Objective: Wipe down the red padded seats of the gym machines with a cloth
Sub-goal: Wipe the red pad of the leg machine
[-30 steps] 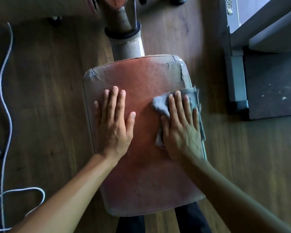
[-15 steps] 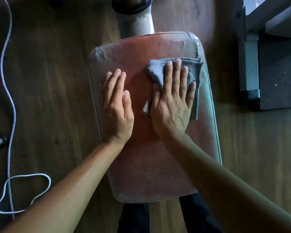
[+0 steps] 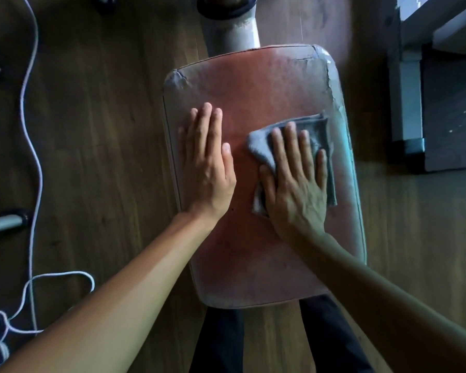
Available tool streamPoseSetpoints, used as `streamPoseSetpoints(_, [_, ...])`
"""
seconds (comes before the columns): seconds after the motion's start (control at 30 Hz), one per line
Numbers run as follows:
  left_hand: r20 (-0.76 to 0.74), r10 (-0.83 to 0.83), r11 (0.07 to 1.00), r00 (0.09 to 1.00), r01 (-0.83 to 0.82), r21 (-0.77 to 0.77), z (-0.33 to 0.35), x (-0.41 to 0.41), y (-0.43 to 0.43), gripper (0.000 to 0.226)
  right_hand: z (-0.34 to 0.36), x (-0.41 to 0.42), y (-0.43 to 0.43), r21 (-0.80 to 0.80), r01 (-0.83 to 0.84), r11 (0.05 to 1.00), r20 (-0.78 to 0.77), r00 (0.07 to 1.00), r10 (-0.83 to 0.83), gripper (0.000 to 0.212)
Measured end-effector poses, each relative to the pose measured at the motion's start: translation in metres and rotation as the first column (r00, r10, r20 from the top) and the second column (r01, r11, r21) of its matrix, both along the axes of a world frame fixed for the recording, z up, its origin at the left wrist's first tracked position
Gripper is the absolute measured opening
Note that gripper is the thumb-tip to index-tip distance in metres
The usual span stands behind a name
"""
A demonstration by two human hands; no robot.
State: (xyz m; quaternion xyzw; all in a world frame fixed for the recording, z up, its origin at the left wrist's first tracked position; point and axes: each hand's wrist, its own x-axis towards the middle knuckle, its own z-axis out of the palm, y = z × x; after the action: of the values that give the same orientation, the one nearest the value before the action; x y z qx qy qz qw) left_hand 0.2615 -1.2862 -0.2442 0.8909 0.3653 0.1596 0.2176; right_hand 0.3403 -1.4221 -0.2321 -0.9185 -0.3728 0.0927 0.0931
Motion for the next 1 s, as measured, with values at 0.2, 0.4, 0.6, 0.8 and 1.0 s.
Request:
streamPoseSetpoints(0.2, [-0.168, 0.087, 0.996, 0.982, -0.088, -0.002, 0.012, -0.004, -0.047, 0.054, 0.003, 0.008, -0.108, -0.009, -0.556, 0.831, 0.011, 0.831, 0.556, 0.056])
streamPoseSetpoints(0.4, [-0.272, 0.244, 0.97, 0.931, -0.233, 0.073, 0.015, -0.018, -0.121, 0.054, -0.006, 0.054, -0.076, 0.098, -0.48, 0.872, 0.051, 0.877, 0.477, 0.053])
streamPoseSetpoints(0.6, [-0.236, 0.429, 0.903, 0.872, -0.408, 0.135, 0.006, 0.007, -0.165, 0.052, -0.015, 0.078, -0.051, 0.143, -0.506, 0.85, 0.032, 0.861, 0.507, 0.054])
streamPoseSetpoints(0.8, [-0.177, 0.495, 0.869, 0.851, -0.48, 0.121, 0.006, 0.026, -0.185, 0.055, -0.013, 0.095, -0.022, 0.148, -0.545, 0.825, 0.0, 0.834, 0.551, 0.056])
streamPoseSetpoints(1.0, [-0.183, 0.505, 0.86, 0.843, -0.474, 0.19, -0.003, 0.056, -0.175, 0.064, -0.016, 0.106, 0.001, 0.169, -0.52, 0.837, 0.079, 0.854, 0.514, 0.057])
